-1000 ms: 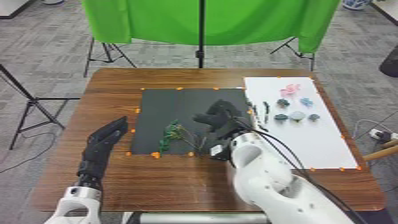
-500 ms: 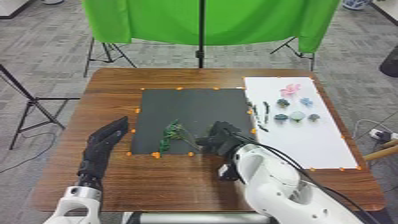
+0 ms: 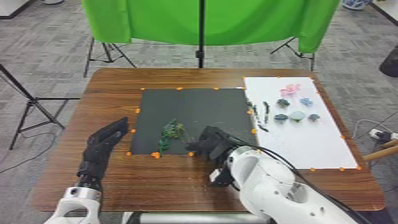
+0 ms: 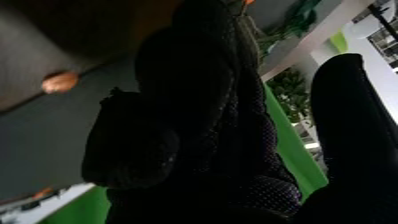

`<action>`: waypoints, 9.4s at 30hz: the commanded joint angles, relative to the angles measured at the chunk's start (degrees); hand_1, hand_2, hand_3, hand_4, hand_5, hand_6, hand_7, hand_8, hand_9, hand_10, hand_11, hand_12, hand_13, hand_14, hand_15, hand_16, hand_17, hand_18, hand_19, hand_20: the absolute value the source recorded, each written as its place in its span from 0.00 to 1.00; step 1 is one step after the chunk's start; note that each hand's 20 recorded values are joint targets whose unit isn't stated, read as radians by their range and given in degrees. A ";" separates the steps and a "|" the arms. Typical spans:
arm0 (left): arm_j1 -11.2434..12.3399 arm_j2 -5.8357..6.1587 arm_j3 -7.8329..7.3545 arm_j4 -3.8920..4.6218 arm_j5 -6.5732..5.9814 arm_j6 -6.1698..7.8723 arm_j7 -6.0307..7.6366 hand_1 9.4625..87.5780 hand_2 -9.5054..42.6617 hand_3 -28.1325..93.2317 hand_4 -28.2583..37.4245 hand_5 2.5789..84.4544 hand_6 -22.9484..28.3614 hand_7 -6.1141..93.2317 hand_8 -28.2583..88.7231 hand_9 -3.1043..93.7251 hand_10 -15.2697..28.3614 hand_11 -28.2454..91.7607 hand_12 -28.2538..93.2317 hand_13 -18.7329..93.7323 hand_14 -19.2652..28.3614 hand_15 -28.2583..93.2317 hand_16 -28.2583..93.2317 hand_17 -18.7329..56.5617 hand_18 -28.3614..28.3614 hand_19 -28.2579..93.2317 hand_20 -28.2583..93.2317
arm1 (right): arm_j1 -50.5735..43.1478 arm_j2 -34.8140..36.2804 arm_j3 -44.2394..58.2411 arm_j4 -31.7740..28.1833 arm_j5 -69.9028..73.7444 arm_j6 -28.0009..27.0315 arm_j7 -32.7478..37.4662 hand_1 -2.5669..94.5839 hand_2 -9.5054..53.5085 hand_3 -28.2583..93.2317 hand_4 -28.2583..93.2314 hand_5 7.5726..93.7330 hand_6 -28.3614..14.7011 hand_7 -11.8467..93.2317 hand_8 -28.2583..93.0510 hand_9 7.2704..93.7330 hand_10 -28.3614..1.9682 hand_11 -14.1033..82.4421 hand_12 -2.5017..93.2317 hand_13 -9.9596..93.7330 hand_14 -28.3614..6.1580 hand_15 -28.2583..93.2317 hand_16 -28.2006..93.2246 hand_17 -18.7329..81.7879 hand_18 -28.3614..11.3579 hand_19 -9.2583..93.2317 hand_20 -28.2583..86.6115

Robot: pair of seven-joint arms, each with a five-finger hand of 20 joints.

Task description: Arrange flowers

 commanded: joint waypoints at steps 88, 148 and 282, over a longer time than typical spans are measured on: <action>1.47 -0.65 -0.18 -0.55 0.22 -1.60 -2.50 0.28 0.02 0.76 0.16 0.53 0.52 0.15 0.20 0.44 0.61 0.32 0.34 0.42 0.72 0.32 0.27 0.25 0.73 0.25 0.38 | -1.41 3.24 8.36 5.04 -9.12 11.79 4.37 0.57 0.00 0.73 0.22 0.88 0.62 0.44 0.44 1.00 0.59 0.68 0.26 1.00 0.71 0.83 0.42 0.94 0.44 1.00 0.81; 1.91 -1.18 -0.60 -0.68 1.31 -2.26 -2.12 0.27 0.00 0.76 0.17 0.51 0.52 0.14 0.20 0.43 0.60 0.31 0.35 0.41 0.72 0.31 0.28 0.25 0.73 0.25 0.38 | -0.26 9.89 14.98 11.61 -21.84 6.80 6.71 0.41 0.00 0.74 0.14 0.58 0.59 0.23 0.19 0.67 0.32 0.38 0.31 0.88 0.58 0.75 0.51 0.79 0.39 1.00 0.74; 4.80 -1.26 -2.50 -1.91 -4.85 7.63 7.02 0.27 0.00 0.75 0.12 0.52 0.51 0.18 0.19 0.46 0.61 0.34 0.35 0.44 0.71 0.34 0.28 0.27 0.73 0.26 0.39 | -3.06 15.87 17.81 15.67 -14.09 3.79 0.98 0.58 0.00 0.71 0.09 0.66 0.67 0.26 0.16 0.79 0.53 0.32 0.36 0.93 0.70 0.70 0.50 0.80 0.44 1.00 0.65</action>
